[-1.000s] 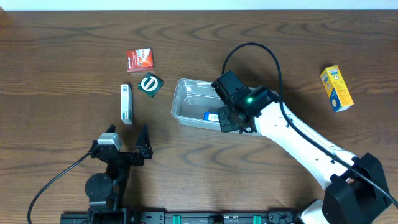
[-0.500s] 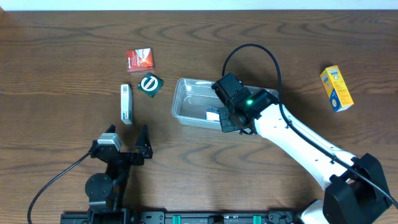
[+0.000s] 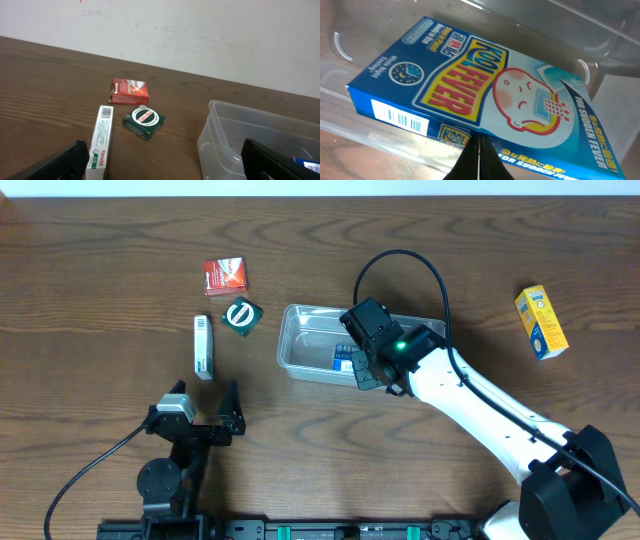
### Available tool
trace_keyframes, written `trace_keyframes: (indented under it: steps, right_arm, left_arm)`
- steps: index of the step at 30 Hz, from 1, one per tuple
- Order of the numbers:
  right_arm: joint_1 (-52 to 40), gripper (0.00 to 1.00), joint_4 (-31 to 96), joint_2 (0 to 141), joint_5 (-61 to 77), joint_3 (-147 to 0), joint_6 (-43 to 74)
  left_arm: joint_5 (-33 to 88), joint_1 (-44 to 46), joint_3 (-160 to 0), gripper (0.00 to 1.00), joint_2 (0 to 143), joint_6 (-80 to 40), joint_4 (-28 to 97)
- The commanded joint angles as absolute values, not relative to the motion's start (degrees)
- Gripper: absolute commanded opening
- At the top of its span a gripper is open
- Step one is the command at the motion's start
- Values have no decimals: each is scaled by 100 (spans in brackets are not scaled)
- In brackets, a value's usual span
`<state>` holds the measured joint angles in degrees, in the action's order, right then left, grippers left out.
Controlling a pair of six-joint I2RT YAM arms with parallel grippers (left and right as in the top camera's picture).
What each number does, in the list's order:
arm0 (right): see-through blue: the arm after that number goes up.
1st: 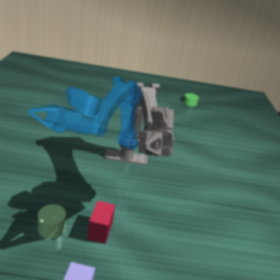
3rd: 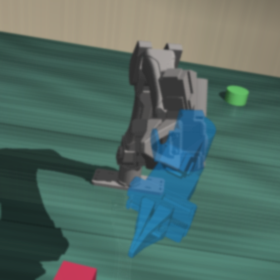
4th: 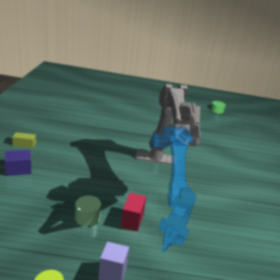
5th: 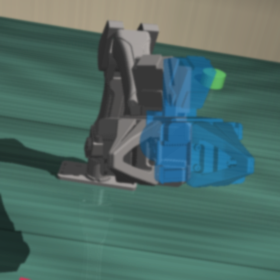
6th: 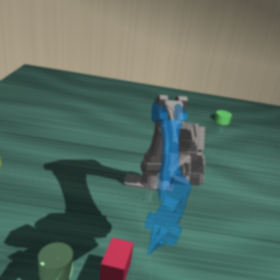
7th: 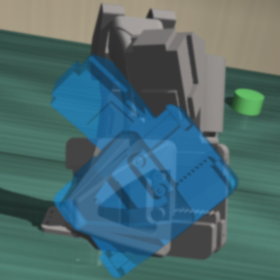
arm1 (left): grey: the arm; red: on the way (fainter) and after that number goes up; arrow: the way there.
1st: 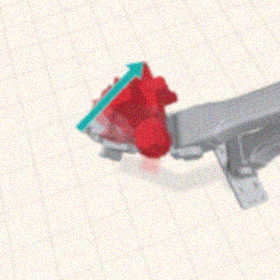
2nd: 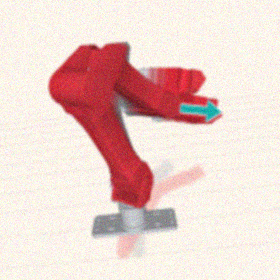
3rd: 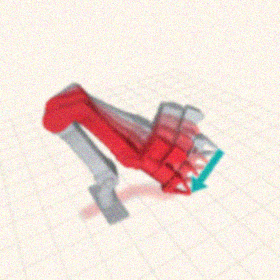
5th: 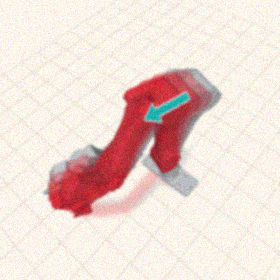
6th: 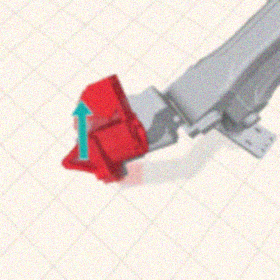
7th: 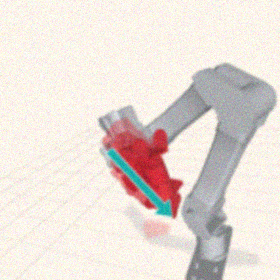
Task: Pack container
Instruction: 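Lay the blue box flat inside the container with the right gripper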
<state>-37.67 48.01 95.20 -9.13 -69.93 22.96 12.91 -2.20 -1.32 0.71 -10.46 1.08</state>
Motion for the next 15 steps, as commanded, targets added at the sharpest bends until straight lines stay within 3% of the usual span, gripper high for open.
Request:
trace_keyframes:
  steps: [1,15]
  right_arm:
    - [-3771,3,4711,9526,-1052,-6954,2097]
    - [-3774,4,4447,9524,-1046,-7107,1872]
  left_arm:
    - [1328,-246,-23,98,62,-989,292]
    - [1328,-246,-23,98,62,-989,292]
